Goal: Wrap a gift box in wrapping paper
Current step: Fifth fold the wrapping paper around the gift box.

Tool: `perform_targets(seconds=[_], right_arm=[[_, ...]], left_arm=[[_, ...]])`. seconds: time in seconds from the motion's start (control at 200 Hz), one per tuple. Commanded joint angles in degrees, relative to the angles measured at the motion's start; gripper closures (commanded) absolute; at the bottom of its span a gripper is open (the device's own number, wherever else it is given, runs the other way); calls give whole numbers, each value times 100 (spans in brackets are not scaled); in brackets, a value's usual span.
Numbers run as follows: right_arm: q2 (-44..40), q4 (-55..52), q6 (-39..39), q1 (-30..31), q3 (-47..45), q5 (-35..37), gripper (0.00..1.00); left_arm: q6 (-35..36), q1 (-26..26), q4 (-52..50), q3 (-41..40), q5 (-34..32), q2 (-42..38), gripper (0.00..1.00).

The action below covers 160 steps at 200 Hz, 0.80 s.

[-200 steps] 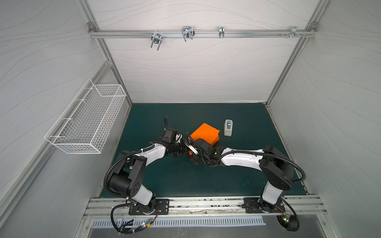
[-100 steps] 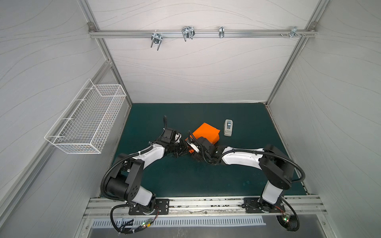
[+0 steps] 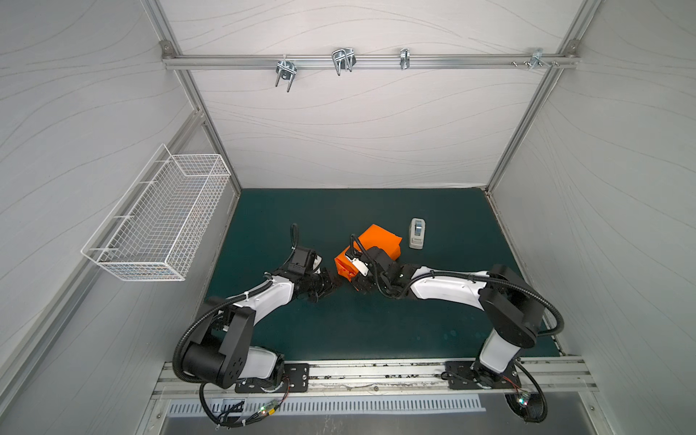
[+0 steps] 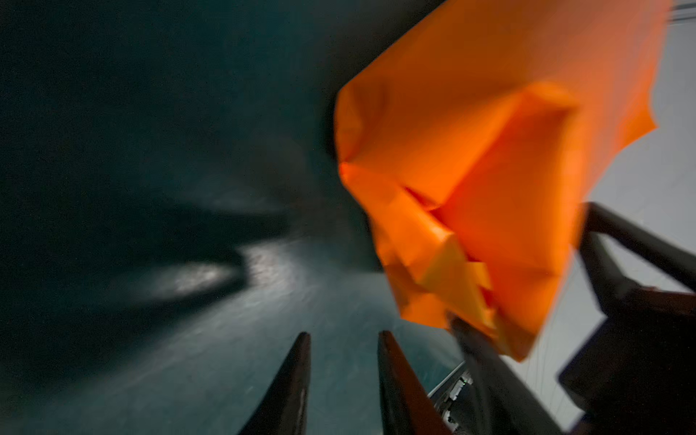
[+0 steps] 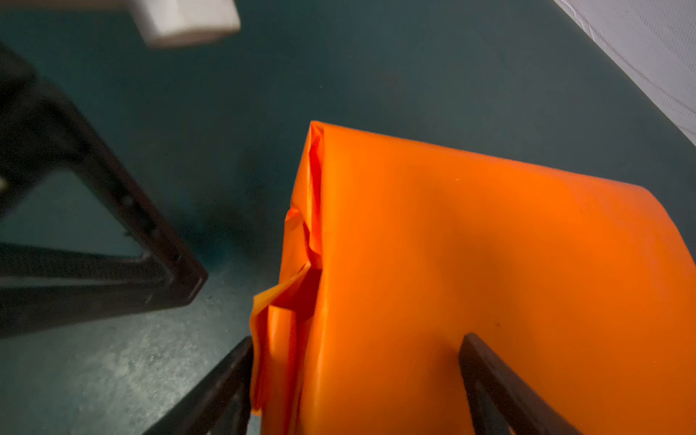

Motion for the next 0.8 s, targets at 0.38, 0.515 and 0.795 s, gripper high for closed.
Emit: perform_targets(seconds=[0.38, 0.515, 0.795], right_arm=[[-43, -332, 140, -45, -85, -369, 18], [-68, -323, 138, -46, -120, -397, 19], [-57, -327, 140, -51, -138, -529, 18]], left_arm=[[-1546, -687, 3226, -979, -841, 1149, 67], [-1645, -705, 3789, -1178, -1063, 1343, 68], [-1108, -695, 2683, -1092, -1575, 623, 68]])
